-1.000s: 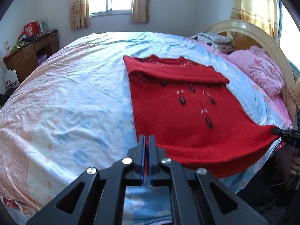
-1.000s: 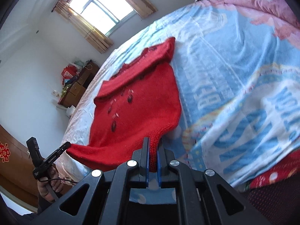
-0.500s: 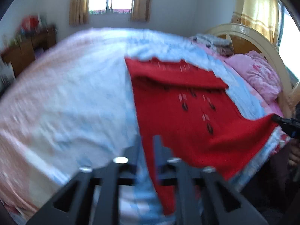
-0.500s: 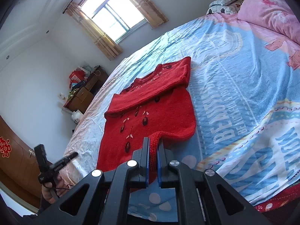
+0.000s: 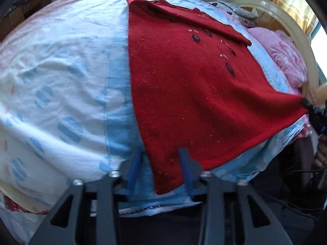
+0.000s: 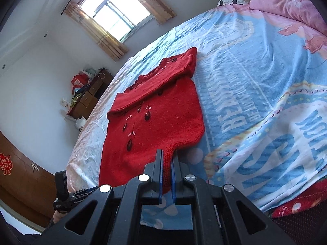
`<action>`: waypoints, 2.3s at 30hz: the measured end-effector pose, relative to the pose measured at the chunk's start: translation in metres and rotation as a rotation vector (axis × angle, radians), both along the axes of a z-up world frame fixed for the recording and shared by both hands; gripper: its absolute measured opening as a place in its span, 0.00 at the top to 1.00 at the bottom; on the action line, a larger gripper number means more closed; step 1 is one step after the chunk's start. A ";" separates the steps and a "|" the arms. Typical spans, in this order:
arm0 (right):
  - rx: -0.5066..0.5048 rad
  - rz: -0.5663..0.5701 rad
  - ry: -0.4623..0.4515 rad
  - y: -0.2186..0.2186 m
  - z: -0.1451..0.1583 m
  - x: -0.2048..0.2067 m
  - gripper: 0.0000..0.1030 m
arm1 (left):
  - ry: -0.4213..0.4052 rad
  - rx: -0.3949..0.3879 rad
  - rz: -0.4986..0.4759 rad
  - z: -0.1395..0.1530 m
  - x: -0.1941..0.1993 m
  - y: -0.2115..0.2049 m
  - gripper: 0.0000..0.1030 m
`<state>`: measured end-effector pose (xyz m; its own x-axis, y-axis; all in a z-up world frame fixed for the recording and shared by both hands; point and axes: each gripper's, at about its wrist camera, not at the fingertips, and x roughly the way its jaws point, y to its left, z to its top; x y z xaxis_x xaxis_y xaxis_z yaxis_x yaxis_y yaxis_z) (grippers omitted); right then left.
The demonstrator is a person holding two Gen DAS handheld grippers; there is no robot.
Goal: Fold small clothes
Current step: 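Hold the hem with both tools and lift it toward the collar, then carry the hem over the collar with both tools and lower it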
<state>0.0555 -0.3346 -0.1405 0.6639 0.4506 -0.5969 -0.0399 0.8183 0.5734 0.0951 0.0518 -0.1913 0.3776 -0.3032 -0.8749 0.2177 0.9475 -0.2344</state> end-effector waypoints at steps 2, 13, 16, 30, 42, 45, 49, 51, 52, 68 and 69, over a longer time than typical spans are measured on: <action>0.002 0.002 0.000 0.000 0.000 0.000 0.95 | -0.032 0.017 -0.022 0.006 -0.005 -0.001 0.94; 0.009 -0.005 -0.071 -0.001 0.025 0.007 0.95 | -0.273 -0.149 0.037 0.088 0.012 0.033 0.94; -0.001 -0.008 -0.117 -0.001 0.044 0.017 0.95 | -0.304 -0.211 0.059 0.100 0.031 0.036 0.94; -0.022 -0.028 -0.235 0.005 0.117 0.134 0.95 | -0.441 -0.241 0.167 0.142 0.136 0.033 0.95; -0.069 -0.071 -0.111 0.010 0.096 0.255 0.95 | -0.417 -0.159 0.200 0.130 0.237 0.022 0.97; -0.077 -0.087 -0.068 0.009 0.079 0.280 0.95 | -0.388 -0.145 0.202 0.117 0.259 0.019 1.00; -0.091 -0.118 -0.001 0.005 0.052 0.315 0.95 | -0.360 -0.107 0.221 0.102 0.286 0.019 1.00; -0.087 -0.110 0.040 0.004 0.038 0.331 0.95 | -0.337 -0.100 0.231 0.093 0.299 0.021 1.00; -0.080 -0.105 0.063 0.003 0.029 0.338 0.95 | -0.335 -0.105 0.233 0.090 0.302 0.023 1.00; -0.138 -0.071 0.103 -0.002 -0.003 0.343 0.94 | -0.367 0.021 -0.034 0.068 0.250 -0.004 0.36; -0.140 -0.071 0.103 -0.001 -0.003 0.342 0.94 | -0.343 0.025 -0.032 0.063 0.256 -0.007 0.50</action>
<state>0.3975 -0.3355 -0.1440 0.6236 0.3125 -0.7166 0.0741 0.8889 0.4521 0.3508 0.0444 -0.1287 0.6419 -0.2996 -0.7059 0.3091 0.9435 -0.1193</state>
